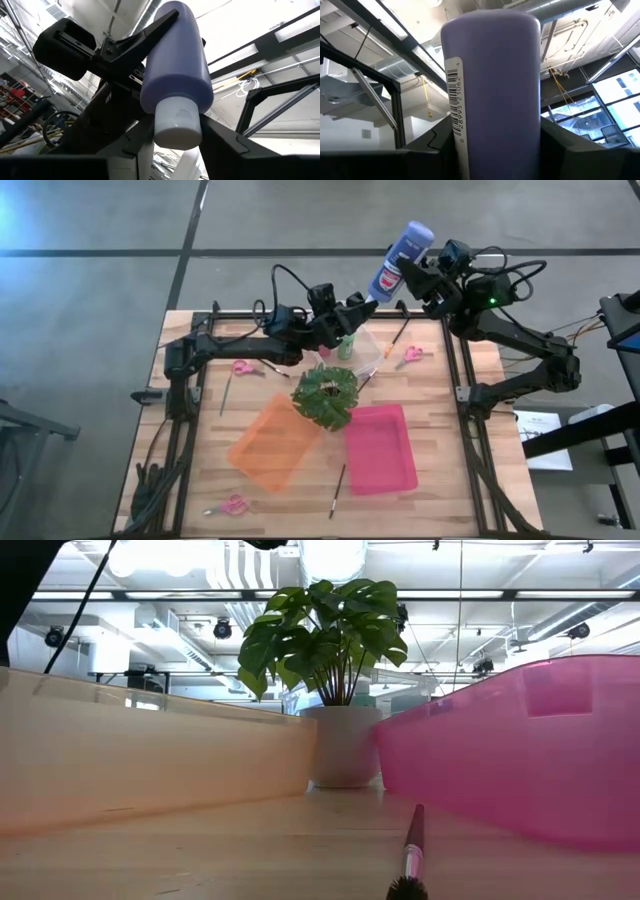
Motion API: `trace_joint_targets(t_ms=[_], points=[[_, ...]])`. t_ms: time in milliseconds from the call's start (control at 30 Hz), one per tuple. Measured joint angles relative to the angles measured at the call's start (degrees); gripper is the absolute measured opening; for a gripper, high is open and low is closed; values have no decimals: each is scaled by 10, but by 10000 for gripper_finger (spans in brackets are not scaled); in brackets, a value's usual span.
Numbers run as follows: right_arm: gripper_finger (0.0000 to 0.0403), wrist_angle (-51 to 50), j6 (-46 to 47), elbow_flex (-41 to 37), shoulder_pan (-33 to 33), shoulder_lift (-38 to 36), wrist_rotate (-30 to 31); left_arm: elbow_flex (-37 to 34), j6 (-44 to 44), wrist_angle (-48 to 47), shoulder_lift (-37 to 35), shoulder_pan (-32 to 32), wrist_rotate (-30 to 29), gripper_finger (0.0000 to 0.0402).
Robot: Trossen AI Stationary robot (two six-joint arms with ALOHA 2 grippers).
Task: Pick & Place Paint Supplies
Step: Put the blue acrylic craft paint bottle into the transparent bin
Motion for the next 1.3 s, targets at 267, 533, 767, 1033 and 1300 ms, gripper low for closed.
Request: trace_joint_targets(t_ms=[267, 533, 767, 1033, 1300], points=[[172, 0, 2, 0, 0, 0, -5, 0, 3, -1, 0, 1, 3, 122], [228, 4, 19, 3, -2, 0, -41, 0, 4, -1, 0, 1, 9, 122], [297, 0, 24, 18, -2, -11, -53, 0, 8, -2, 0, 3, 11, 122], [302, -194, -12, 24, -4, -107, -96, -1, 47, -101, -33, 32, 81, 122], [303, -424, -35, 23, -15, -185, -78, 17, 226, -641, -190, 63, 102, 122]])
